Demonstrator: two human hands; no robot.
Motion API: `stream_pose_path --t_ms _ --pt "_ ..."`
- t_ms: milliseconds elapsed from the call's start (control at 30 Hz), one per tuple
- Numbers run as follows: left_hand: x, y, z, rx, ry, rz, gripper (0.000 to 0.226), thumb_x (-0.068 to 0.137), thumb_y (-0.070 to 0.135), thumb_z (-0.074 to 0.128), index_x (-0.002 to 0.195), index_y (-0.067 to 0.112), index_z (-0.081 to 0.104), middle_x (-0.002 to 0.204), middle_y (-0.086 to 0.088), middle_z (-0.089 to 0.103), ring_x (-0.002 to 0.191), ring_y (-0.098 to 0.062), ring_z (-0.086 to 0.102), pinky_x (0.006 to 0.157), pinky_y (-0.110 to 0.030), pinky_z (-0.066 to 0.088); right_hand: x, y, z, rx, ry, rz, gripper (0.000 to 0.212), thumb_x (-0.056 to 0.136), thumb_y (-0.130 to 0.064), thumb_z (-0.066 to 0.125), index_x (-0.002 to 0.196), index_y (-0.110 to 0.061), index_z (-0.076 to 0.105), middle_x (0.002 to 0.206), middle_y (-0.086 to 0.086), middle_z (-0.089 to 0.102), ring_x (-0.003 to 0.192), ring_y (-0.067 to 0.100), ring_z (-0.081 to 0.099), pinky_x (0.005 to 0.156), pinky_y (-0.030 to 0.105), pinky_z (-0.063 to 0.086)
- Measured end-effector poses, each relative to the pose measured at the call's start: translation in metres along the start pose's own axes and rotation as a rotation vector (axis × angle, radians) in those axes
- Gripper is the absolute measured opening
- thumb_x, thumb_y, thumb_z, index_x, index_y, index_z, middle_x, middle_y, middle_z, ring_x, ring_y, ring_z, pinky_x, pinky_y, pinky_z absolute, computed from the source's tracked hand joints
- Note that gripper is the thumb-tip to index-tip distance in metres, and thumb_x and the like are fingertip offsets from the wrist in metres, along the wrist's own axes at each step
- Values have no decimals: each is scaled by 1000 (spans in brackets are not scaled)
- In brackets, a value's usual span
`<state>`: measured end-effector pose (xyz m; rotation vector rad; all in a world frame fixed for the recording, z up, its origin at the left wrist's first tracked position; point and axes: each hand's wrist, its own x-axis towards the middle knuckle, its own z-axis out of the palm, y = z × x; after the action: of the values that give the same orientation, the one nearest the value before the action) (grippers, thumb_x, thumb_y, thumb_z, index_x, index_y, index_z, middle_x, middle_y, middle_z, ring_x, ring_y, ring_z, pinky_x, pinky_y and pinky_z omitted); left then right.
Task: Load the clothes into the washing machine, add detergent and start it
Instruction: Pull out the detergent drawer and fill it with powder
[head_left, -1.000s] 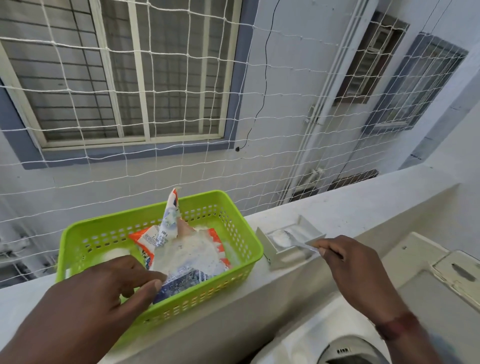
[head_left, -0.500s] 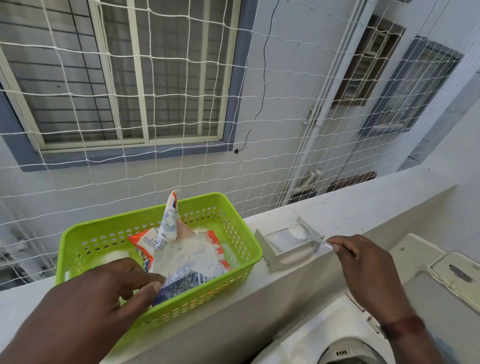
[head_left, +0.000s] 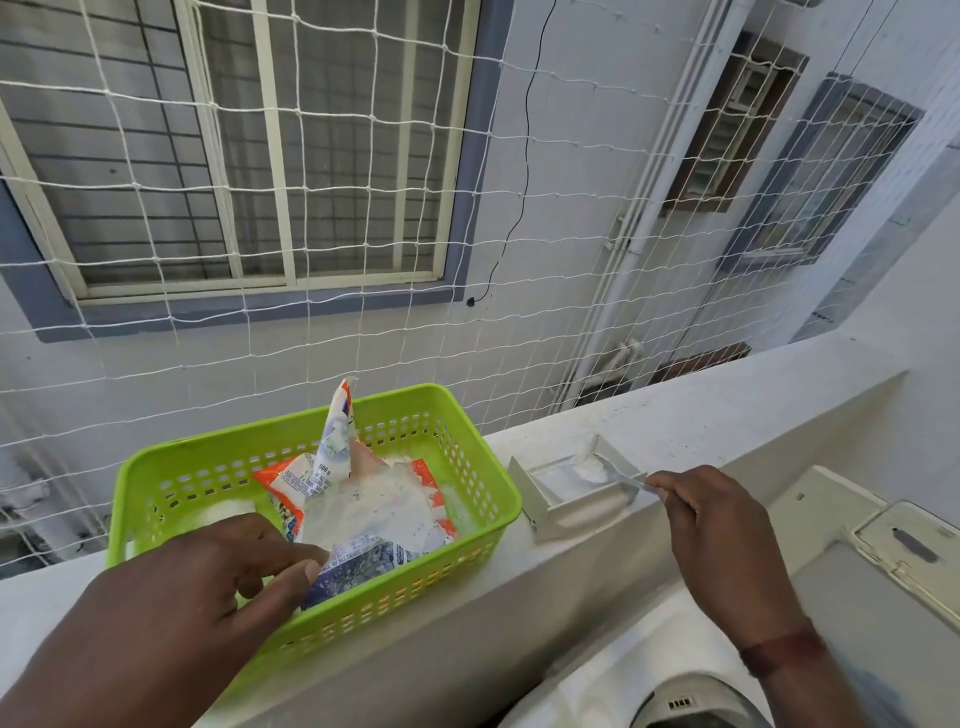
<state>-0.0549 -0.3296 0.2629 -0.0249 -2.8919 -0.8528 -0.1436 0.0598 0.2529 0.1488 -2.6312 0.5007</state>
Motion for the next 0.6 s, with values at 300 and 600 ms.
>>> stream_pose_path --t_ms 300,600 --pt "0 1 -1 6 -3 0 48 70 88 16 90 72 55 87 32 59 70 10 59 53 -29 51 2 11 5 16 95 -3 21 92 -2 57 98 -14 74 81 -2 63 79 22 60 71 23 38" --pt "1 -1 0 6 3 -10 52 71 89 12 91 71 56 87 33 59 71 11 58 53 -28 51 0 22 11 -64 247 -13 28 88 -12 48 98 -8 74 77 5 61 75 30 55 67 32 42"
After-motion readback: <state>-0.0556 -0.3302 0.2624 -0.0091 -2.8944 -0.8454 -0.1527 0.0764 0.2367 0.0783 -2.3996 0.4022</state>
